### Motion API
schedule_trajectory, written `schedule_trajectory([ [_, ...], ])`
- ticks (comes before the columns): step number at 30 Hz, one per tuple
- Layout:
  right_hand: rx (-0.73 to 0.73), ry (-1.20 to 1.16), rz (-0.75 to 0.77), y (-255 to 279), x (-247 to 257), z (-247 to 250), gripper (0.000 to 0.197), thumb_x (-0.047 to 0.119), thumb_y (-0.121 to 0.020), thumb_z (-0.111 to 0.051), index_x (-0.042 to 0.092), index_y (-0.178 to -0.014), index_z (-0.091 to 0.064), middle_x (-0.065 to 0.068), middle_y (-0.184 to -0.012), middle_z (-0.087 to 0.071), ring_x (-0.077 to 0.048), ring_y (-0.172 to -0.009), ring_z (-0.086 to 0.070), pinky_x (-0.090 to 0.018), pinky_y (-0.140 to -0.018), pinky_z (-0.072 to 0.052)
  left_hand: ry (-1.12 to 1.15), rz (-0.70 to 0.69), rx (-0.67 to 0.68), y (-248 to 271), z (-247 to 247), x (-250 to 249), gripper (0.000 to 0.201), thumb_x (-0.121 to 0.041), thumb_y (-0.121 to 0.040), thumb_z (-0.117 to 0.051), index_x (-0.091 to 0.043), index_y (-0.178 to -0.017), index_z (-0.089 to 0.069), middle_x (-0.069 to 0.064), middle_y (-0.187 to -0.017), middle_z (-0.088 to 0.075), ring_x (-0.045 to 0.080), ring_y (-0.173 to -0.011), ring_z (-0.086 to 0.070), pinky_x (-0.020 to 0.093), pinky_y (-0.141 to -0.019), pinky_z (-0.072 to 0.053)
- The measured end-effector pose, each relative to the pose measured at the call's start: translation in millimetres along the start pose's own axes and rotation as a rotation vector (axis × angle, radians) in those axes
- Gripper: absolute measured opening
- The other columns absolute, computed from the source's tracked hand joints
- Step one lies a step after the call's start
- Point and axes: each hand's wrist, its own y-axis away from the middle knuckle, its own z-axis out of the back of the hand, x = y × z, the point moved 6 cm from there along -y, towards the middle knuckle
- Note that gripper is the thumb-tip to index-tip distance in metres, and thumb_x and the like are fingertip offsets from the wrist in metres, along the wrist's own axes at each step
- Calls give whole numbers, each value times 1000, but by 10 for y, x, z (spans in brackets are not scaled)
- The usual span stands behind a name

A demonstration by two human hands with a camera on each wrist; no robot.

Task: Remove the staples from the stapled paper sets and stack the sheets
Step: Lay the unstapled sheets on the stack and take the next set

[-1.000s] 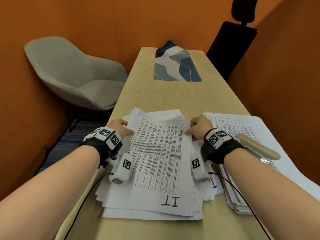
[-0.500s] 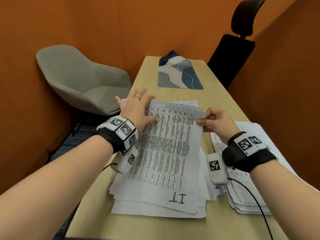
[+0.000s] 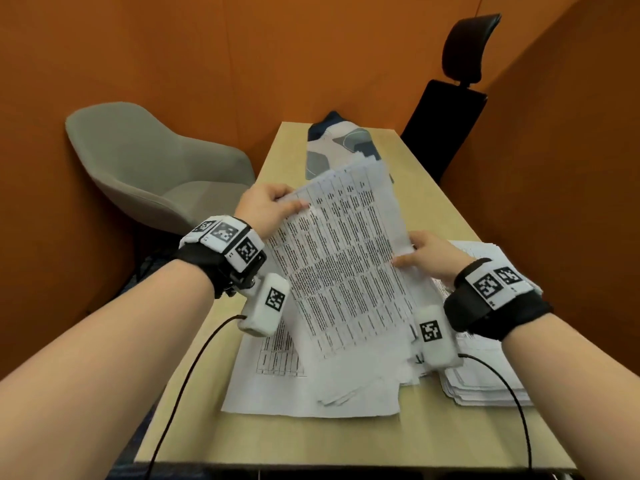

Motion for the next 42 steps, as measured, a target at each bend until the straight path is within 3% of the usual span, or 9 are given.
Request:
schedule_trajectory([
  [6,-173,264,-100,81,99,447,47,-5,-90,-48,0,-136,-43,-17,-140,-44,-32,-128,-41,-38,-105,-33,195,137,13,161,-303,150,4,-19,-86,-64,-21,-82,-63,6,-85,-70,22,-74,-66,36,-80,-55],
  [10,-181,515,-138,-8,-57,526,32,-2,-87,-46,-3,-117,-58,-19,-123,-57,-32,-108,-52,-31,-80,-45,46,176,127,309,-708,370,5,-26,-90,-59,-24,-85,-60,0,-87,-68,17,-77,-64,25,-71,-49],
  [14,-153,777,-291,-72,-548,620,26,14,-93,-45,3,-112,-58,-14,-121,-60,-29,-102,-56,-31,-87,-45,-76,260,182,434,-960,607,9,-23,-90,-59,-16,-86,-63,5,-86,-65,23,-82,-59,25,-73,-43],
  [20,-60,878,-432,-76,-1020,614,32,19,-92,-54,-2,-116,-55,-13,-100,-56,-27,-92,-55,-28,-71,-43,-128,367,146,420,-1058,751,18,-10,-90,-57,-5,-104,-67,12,-98,-67,28,-90,-60,30,-77,-45],
  [23,-184,844,-383,-156,-937,639,29,18,-95,-49,-1,-116,-54,-14,-107,-59,-28,-95,-57,-28,-68,-44,-126,373,125,406,-1078,733,23,-9,-89,-57,-4,-110,-65,13,-108,-66,29,-96,-60,29,-80,-44],
  [27,-540,717,-167,-121,-513,700,34,16,-92,-55,3,-121,-46,-19,-122,-50,-33,-114,-47,-41,-91,-41,-17,381,80,414,-1063,731,28,-13,-90,-58,3,-112,-62,6,-87,-60,19,-85,-50,26,-78,-38],
  [31,-301,590,101,61,18,188,55,29,-81,-68,6,-126,-47,-13,-123,-47,-23,-103,-46,-28,-90,-36,177,416,97,470,-1073,722,11,-17,-89,-60,-9,-91,-68,9,-97,-69,25,-89,-63,36,-91,-48],
  [37,-75,603,87,242,6,-605,53,38,-80,-70,13,-122,-49,-9,-119,-46,-25,-101,-53,-31,-84,-42,494,418,138,605,-1105,560,12,-6,-91,-54,-3,-84,-62,8,-73,-64,14,-58,-63,17,-50,-52],
  [42,-102,632,115,320,3,-625,46,43,-82,-66,13,-112,-49,-9,-108,-62,-27,-102,-56,-29,-71,-38,591,419,163,675,-1118,550,14,-4,-92,-52,0,-82,-62,11,-72,-64,11,-51,-63,18,-49,-52],
])
